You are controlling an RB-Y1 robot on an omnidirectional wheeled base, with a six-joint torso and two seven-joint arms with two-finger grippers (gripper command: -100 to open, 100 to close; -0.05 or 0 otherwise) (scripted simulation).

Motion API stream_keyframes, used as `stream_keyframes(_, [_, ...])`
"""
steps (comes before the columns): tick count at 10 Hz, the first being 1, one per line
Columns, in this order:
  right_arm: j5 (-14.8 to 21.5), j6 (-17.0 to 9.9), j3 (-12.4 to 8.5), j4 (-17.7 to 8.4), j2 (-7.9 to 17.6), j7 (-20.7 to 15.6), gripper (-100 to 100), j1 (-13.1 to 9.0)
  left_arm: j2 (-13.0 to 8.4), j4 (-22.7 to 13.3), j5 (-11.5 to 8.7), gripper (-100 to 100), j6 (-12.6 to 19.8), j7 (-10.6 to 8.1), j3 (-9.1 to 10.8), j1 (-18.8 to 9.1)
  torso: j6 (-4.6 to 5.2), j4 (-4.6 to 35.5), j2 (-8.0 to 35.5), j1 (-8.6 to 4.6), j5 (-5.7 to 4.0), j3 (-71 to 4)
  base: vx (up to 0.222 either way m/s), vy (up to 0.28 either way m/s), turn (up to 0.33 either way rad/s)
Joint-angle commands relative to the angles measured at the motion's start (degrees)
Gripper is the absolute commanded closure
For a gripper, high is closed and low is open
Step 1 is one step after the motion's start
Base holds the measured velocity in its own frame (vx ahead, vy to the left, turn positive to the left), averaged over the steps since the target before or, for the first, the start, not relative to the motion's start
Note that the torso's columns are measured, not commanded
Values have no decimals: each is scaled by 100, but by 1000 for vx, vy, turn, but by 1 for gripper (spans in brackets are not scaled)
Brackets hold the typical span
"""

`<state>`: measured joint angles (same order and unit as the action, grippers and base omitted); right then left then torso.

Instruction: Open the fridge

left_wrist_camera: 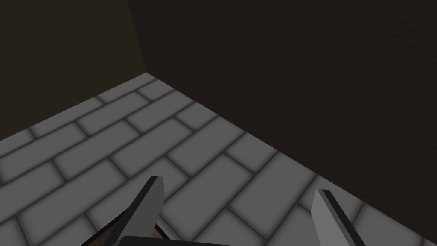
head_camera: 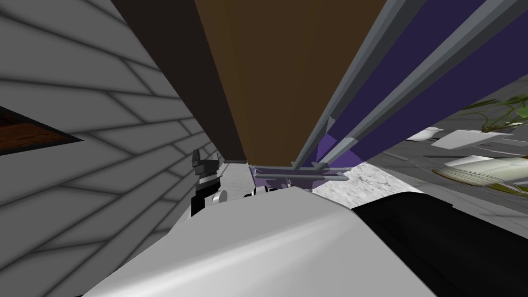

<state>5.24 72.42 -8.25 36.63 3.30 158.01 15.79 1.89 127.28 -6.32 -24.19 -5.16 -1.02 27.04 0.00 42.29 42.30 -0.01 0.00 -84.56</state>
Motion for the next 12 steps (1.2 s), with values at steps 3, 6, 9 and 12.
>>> stream_keyframes(3, [-55, 72, -35, -160, -350, 704, -100, -54, 0, 0, 0, 0, 0, 0, 0, 0, 0, -1, -2, 0, -1, -2, 5, 10, 21])
stream_keyframes(6, [-76, 84, -48, -203, -571, 1103, -100, -69, 0, 0, 0, 0, 0, 0, 0, 0, 0, 0, -1, 0, 0, -1, 3, 5, 9])
stream_keyframes(9, [-64, -114, -43, 58, -533, 1068, -100, -2, 0, 0, 0, 0, 0, 0, 0, 0, -1, -1, -5, 0, 0, -3, 13, 3, 9])
stream_keyframes(12, [-58, -306, -43, 300, -527, 1102, -100, 51, 0, 0, 0, 0, 0, 0, 0, 0, -14, 8, -36, -12, 3, -13, 12, 9, 3])
